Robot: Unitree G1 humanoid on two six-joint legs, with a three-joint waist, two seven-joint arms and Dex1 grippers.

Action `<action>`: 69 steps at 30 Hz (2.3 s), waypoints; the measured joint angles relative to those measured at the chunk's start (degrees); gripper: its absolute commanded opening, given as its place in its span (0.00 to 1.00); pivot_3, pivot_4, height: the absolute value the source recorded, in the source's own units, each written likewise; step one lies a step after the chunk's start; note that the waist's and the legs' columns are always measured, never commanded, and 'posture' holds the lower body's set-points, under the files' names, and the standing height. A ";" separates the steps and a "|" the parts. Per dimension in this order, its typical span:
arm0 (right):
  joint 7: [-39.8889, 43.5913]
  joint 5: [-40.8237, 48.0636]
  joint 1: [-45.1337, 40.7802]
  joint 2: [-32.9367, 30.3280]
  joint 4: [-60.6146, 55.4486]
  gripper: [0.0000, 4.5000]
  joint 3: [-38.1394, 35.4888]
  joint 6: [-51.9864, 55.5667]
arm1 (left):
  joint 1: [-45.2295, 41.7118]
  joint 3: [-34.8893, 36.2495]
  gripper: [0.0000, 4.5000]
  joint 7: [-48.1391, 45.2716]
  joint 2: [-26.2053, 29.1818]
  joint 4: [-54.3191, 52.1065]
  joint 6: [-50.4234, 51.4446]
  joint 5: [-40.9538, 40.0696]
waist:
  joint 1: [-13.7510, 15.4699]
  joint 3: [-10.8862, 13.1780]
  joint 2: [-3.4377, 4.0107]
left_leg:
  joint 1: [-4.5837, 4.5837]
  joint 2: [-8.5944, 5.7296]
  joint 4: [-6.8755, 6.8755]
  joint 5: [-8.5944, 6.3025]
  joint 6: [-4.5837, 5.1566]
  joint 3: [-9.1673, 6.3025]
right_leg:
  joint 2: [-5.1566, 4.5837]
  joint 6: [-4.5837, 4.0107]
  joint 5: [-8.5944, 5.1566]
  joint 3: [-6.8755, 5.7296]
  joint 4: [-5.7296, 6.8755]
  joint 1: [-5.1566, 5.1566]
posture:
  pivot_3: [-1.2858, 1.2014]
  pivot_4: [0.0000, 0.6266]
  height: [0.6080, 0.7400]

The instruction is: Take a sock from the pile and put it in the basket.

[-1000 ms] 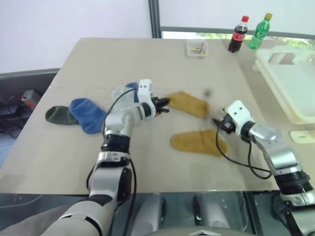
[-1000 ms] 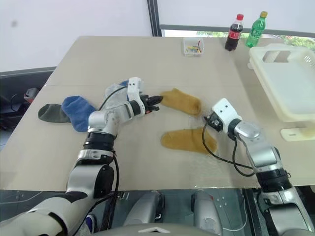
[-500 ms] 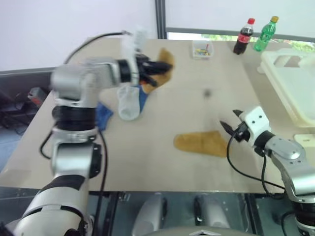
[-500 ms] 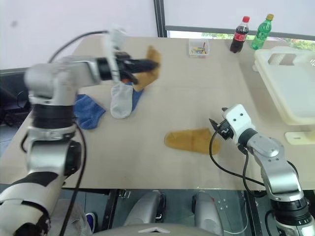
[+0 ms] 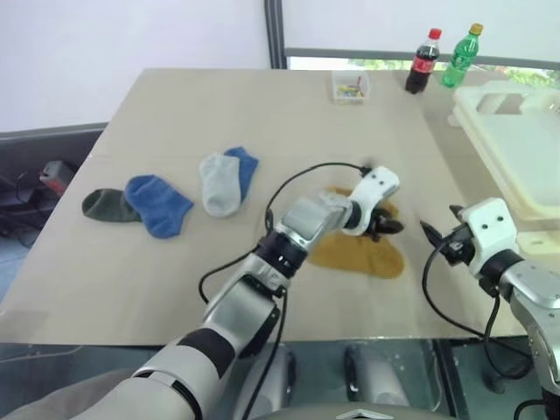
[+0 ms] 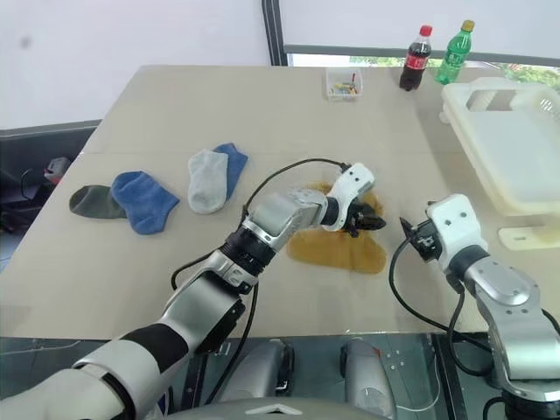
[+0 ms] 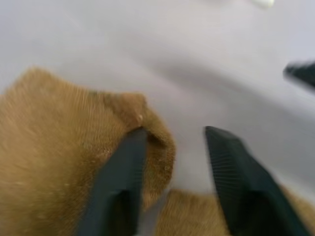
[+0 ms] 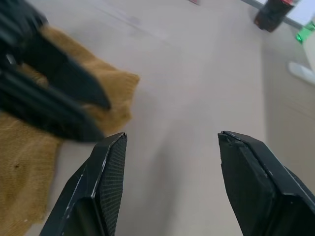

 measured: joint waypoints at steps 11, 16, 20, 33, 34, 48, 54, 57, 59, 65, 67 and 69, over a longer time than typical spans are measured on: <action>-0.94 3.18 -15.89 3.02 14.00 0.68 5.56 4.67 | 10.06 8.00 0.49 1.44 8.44 -7.10 -5.27 0.81 | 1.26 0.00 -0.01 | -0.08 -0.11 0.01 0.01 -0.01 -0.11 | -0.11 0.00 0.02 -0.09 -0.04 0.01 | 0.52 0.24 1.00; 1.30 0.89 -18.30 3.06 28.51 0.68 11.38 -1.00 | 12.46 6.68 0.49 6.27 5.19 -0.63 -11.17 5.34 | 1.82 0.00 -0.01 | -0.11 -0.33 -0.01 0.02 -0.03 -0.09 | -0.17 0.00 0.02 -0.12 -0.06 -0.02 | 0.52 0.24 1.00; 3.09 -0.61 -19.86 1.60 32.24 0.50 13.26 -4.65 | 12.46 6.64 0.50 7.89 4.58 1.01 -13.65 7.11 | 1.64 -0.05 0.04 | 0.02 -0.32 -0.01 0.00 0.00 -0.07 | -0.18 0.01 0.03 -0.10 -0.02 0.06 | 0.52 0.24 1.00; 7.23 -0.77 -19.49 -0.55 29.82 0.00 13.82 -8.83 | 15.74 12.75 0.01 2.99 3.71 -3.49 -8.42 -1.11 | 1.32 -0.02 0.07 | -0.14 -0.19 0.03 0.01 -0.01 -0.10 | -0.19 0.00 0.02 -0.11 0.10 -0.10 | 0.52 0.24 1.00; 8.25 1.12 -18.47 -1.82 25.07 0.00 12.92 -6.91 | 16.95 13.49 0.01 0.76 5.84 -8.99 -3.10 -5.12 | 0.88 0.00 0.09 | -0.28 -0.11 0.03 0.01 -0.01 -0.13 | -0.17 0.00 0.02 -0.12 0.12 -0.25 | 0.52 0.24 1.00; 4.76 11.50 -1.97 -5.58 -6.35 0.00 5.86 12.61 | 31.88 16.95 0.01 1.21 20.28 -43.72 21.82 -22.12 | 0.53 -0.02 0.09 | 0.01 -0.06 0.05 0.00 -0.01 -0.24 | -0.15 -0.02 0.00 -0.18 0.05 0.08 | 0.52 0.24 1.00; 1.78 8.12 1.01 -5.85 -6.42 0.00 8.25 10.13 | 34.53 11.39 0.01 4.11 19.91 -42.56 15.51 -16.90 | 0.61 -0.02 0.08 | -0.01 -0.06 0.05 0.00 -0.02 -0.19 | -0.14 -0.02 0.00 -0.16 0.03 0.07 | 0.52 0.24 1.00; 0.52 6.23 1.61 -5.92 -6.24 0.00 9.37 8.36 | 34.51 10.46 0.01 5.25 18.86 -41.76 13.41 -15.67 | 0.60 -0.02 0.08 | -0.02 -0.06 0.05 0.00 -0.01 -0.18 | -0.14 -0.02 0.00 -0.15 -0.01 0.07 | 0.52 0.24 1.00; -0.07 5.79 1.60 -5.56 -5.60 0.00 9.62 7.56 | 34.47 10.37 0.01 5.30 18.74 -40.99 12.56 -15.34 | 0.54 -0.02 0.08 | -0.02 -0.05 0.03 0.00 -0.01 -0.17 | -0.14 -0.02 0.00 -0.15 -0.02 0.06 | 0.52 0.24 1.00; -0.28 3.87 2.97 -5.51 -4.27 0.00 12.20 5.19 | 34.50 8.37 0.01 4.42 20.81 -40.59 10.69 -13.99 | 0.53 -0.02 0.08 | -0.03 -0.05 0.03 0.00 -0.01 -0.16 | -0.14 -0.01 0.00 -0.15 -0.04 0.06 | 0.52 0.24 1.00; -0.32 3.11 3.53 -5.50 -4.11 0.00 13.19 4.88 | 34.57 7.77 0.01 4.36 20.94 -40.10 9.89 -13.14 | 0.54 -0.01 0.08 | -0.03 -0.06 0.03 0.00 -0.01 -0.16 | -0.14 -0.01 0.00 -0.15 -0.04 0.06 | 0.52 0.24 1.00; -0.55 2.50 3.93 -5.43 -4.11 0.00 14.25 4.33 | 34.51 7.35 0.01 4.07 21.43 -39.69 8.78 -12.60 | 0.54 -0.01 0.08 | -0.03 -0.05 0.03 0.00 -0.01 -0.17 | -0.14 -0.01 0.00 -0.15 -0.05 0.06 | 0.52 0.24 1.00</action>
